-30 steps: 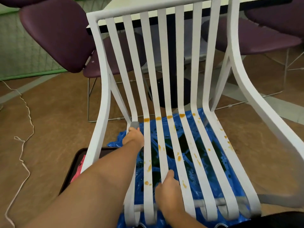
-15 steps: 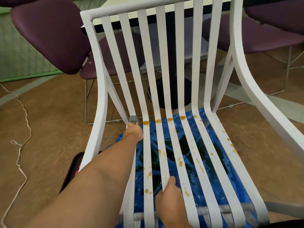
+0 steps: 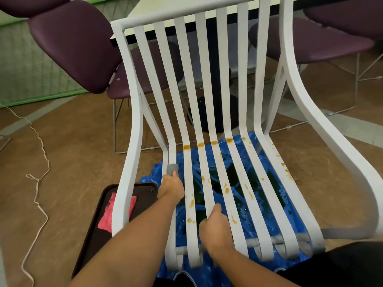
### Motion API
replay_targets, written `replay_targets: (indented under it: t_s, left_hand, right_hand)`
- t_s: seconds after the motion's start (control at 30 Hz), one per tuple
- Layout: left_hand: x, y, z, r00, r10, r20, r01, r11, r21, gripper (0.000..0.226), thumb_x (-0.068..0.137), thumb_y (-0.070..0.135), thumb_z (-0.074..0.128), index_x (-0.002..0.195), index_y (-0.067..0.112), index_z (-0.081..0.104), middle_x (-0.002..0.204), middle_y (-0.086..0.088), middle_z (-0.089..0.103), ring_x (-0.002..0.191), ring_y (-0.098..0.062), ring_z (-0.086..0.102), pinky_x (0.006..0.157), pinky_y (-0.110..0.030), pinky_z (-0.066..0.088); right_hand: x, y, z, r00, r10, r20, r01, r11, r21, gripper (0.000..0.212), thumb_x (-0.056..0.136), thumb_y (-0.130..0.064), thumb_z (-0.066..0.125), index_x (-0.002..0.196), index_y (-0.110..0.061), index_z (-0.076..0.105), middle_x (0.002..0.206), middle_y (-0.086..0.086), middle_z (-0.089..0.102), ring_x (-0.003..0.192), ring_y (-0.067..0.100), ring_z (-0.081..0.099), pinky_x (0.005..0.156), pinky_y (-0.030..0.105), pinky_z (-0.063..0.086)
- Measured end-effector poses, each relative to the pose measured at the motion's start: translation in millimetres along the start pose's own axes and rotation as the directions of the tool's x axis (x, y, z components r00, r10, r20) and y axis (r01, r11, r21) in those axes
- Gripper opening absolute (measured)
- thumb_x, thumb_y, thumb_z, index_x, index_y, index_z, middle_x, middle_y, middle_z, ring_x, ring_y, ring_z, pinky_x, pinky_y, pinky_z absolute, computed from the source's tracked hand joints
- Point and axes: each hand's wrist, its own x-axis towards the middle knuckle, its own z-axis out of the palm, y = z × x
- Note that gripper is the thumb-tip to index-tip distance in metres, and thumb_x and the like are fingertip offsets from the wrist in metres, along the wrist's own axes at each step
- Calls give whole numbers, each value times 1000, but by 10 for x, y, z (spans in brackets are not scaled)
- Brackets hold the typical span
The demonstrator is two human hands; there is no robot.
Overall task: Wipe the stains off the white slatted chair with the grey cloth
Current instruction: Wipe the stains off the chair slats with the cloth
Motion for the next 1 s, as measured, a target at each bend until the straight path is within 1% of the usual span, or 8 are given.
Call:
replay_targets:
  t_s: [0.1,0.23,0.37,0.6,0.7,0.8,0.9,1.0]
  left_hand:
    - [-280,-168,171,999,16,-50,-19,998,-54,54,106,15,33,158,10,19,145,-21,40,124,-33,54,97,-39,51]
    - [-695,-397,256,999,-29,-38,19,974,-225,40,108,18,28,143,3,41,134,-22,54,117,-37,58,92,-42,49]
    - [-986,-543,314,989,-144,-47,104,870,-482,46,111,32,24,114,-3,54,114,-25,64,105,-39,62,73,-35,39]
    - [-1116,-550,386,876,-135,-464,-216,749,-626,41,108,21,29,76,6,49,69,-8,53,63,-22,54,60,-34,37]
    - [-1175,-519,387,856,-3,-517,-342,746,-571,37,108,20,31,76,12,49,73,-2,53,67,-16,53,61,-27,40]
    - [-1212,-398,434,883,125,-452,-360,799,-482,33,107,19,34,78,16,51,77,1,54,71,-14,55,63,-26,36]
    - [-1251,-268,514,936,129,-328,-270,862,-430,27,106,21,37,90,11,57,85,-2,59,81,-21,61,68,-27,41]
    - [-1273,-186,529,988,66,-140,-123,882,-455,29,107,28,38,123,7,52,110,-10,62,99,-24,60,79,-30,44]
  right_hand:
    - [-7,3,-1,1000,-15,1,15,1000,12,20,91,-9,48,109,-16,43,80,0,60,65,13,60,48,26,49]
    - [-1,-13,-34,1000,-17,9,17,1000,20,21,89,-5,46,106,-15,41,80,1,60,66,15,62,51,30,53]
    - [-28,-16,-50,1000,-21,24,20,999,40,25,89,-4,46,112,-13,42,82,3,61,69,18,63,55,34,56]
    - [-30,21,-56,999,-40,27,38,997,60,30,92,-7,47,122,-11,44,83,2,61,68,15,63,49,27,50]
    - [-21,24,-48,999,-32,35,29,997,73,29,91,-7,48,119,-12,44,85,2,62,69,16,64,49,29,53]
    - [-6,31,-39,998,-34,43,31,996,83,25,89,-6,48,113,-12,44,86,2,61,70,15,63,52,28,53]
    - [11,43,-35,998,-55,42,51,995,89,23,90,-7,52,110,-13,44,85,1,61,69,13,62,52,26,51]
    - [32,57,-16,996,-74,38,71,994,89,21,93,-16,58,107,-16,43,84,-2,61,69,10,62,57,27,55]
